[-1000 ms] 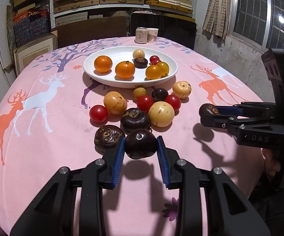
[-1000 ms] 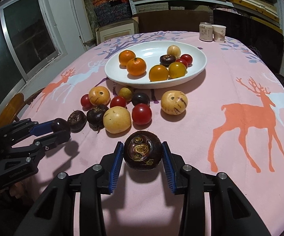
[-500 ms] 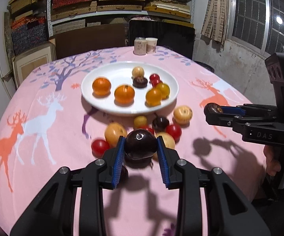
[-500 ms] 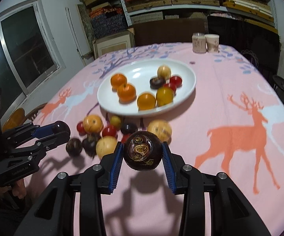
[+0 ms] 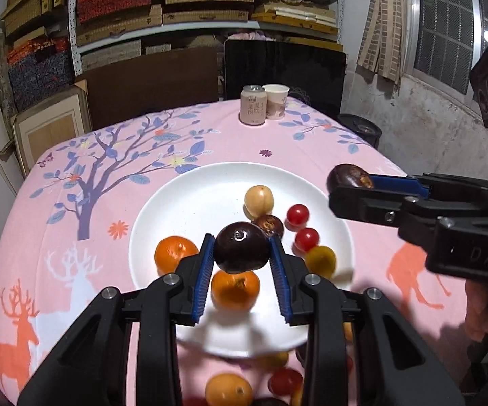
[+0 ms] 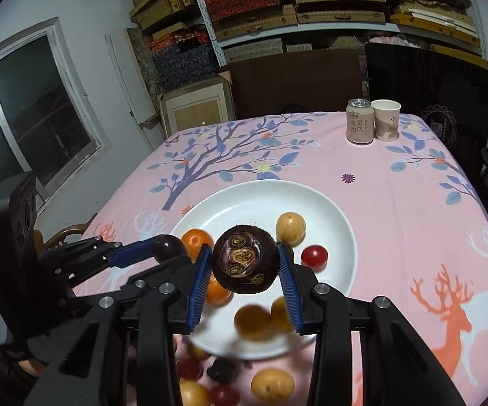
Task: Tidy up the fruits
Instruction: 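Carry both dark fruits over the white plate and open both tools, then grasp a patterned dark brown fruit with the left tool while the right tool grasps a pale yellow fruit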
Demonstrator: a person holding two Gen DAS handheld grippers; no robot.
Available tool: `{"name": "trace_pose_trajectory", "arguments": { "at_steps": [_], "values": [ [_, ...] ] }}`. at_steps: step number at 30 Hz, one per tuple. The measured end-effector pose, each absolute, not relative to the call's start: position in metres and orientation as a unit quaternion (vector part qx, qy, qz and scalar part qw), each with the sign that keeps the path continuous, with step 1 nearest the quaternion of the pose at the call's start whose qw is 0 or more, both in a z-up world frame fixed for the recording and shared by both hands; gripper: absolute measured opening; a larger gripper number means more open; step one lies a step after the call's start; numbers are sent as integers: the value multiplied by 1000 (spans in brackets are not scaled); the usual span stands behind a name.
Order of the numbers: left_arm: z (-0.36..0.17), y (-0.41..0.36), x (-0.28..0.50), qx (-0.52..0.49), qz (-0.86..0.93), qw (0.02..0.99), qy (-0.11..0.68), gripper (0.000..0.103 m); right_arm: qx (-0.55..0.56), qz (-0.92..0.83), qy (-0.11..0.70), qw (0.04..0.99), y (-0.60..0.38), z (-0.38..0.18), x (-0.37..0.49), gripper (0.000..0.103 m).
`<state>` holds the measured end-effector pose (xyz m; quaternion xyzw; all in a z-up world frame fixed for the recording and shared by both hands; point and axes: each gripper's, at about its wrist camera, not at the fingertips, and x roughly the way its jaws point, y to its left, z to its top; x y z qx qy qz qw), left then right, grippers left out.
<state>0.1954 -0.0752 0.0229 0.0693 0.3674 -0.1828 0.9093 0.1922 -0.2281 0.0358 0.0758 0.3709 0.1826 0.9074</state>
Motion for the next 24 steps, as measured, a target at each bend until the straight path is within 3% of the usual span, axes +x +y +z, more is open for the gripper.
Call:
{"name": "trace_pose_trajectory", "arguments": {
  "at_steps": [1,3,5,12,15,19,24],
  "values": [
    [18,-77,205,68,-182,907,373,32,78,181,375,906,-226,33,199,40],
    [10,-78,222,72,-171,907,377,42,90,187,386,899,-226,24,216,41],
    [5,-74,232,67,-159,910,377,67,101,189,390,896,-226,20,228,52],
    [10,-52,214,53,-148,917,367,73,98,181,381,902,-231,23,212,53],
    [12,-43,186,54,-155,917,363,74,99,184,381,901,-236,23,188,54],
    [9,-34,135,62,-163,916,360,85,91,187,382,900,-238,16,145,57],
    [-12,-26,73,83,-174,906,376,85,85,179,383,902,-244,-6,88,59]
  ]
}}
